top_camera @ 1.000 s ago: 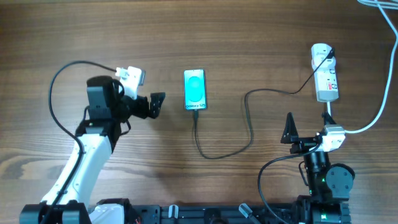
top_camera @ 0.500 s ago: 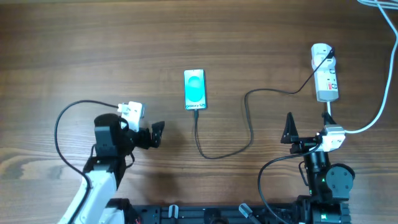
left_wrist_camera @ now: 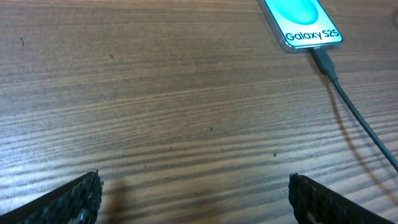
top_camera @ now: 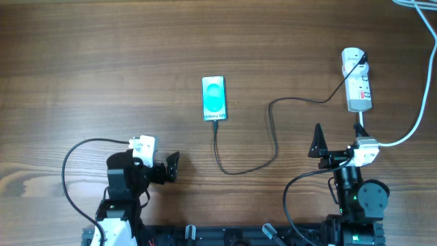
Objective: Plug charger to phone and switch on socket
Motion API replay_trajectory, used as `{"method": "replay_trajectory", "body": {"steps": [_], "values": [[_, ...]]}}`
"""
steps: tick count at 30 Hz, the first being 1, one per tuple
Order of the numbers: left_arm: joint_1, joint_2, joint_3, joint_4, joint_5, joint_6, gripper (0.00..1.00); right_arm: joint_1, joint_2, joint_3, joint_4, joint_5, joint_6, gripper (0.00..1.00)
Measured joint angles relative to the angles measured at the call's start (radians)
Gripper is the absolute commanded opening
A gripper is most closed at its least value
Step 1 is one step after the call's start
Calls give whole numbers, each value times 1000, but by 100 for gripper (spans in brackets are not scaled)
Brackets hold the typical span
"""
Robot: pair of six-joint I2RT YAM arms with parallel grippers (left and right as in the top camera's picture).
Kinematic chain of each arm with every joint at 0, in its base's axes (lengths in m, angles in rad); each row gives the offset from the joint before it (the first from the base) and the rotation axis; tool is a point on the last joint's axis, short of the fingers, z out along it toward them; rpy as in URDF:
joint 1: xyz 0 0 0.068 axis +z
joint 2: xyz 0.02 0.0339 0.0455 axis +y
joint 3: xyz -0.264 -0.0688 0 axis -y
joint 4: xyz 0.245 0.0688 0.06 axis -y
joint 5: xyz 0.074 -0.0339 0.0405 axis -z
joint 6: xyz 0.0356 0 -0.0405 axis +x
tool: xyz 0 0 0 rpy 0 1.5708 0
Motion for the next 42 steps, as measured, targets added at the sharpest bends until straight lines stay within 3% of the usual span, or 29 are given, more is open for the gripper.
{"method": "replay_trajectory", "body": {"steps": [7,13,25,35,42], "values": [[0,-142,-3,-16,-5,-4,100,0,0,0,0,0,0,100],[0,-319,-5,-146,-11,-4,100,0,0,0,0,0,0,100],[32,-647,-5,-148,-14,51,100,0,0,0,0,0,0,99],[79,-805,-5,-148,-22,92,100,0,0,0,0,0,0,100],[77,-810,-5,-151,-71,95,100,0,0,0,0,0,0,99]]}}
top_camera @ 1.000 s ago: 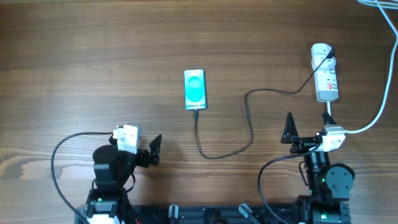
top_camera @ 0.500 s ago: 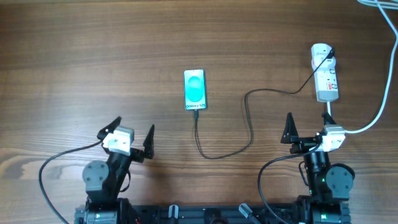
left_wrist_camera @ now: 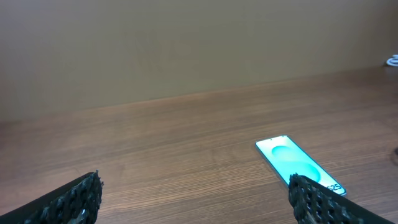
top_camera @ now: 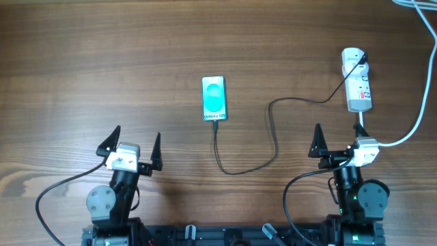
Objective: Plug charger to phone and switch on socket
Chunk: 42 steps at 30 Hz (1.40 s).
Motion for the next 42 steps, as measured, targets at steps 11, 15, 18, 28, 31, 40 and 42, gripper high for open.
{"method": "replay_trajectory", "body": {"steps": [11,15,18,28,31,40,42], "values": [[-89,0,0,-1,-26,0,100,0,0,0,0,0,0,100],[-90,0,0,-1,-26,0,100,0,0,0,0,0,0,100],[-90,0,0,-1,-26,0,100,0,0,0,0,0,0,100],[-90,0,0,-1,-26,0,100,0,0,0,0,0,0,100],[-90,0,0,-1,-26,0,100,0,0,0,0,0,0,100],[-90,0,0,-1,-26,0,100,0,0,0,0,0,0,100],[-90,0,0,-1,-26,0,100,0,0,0,0,0,0,100]]}}
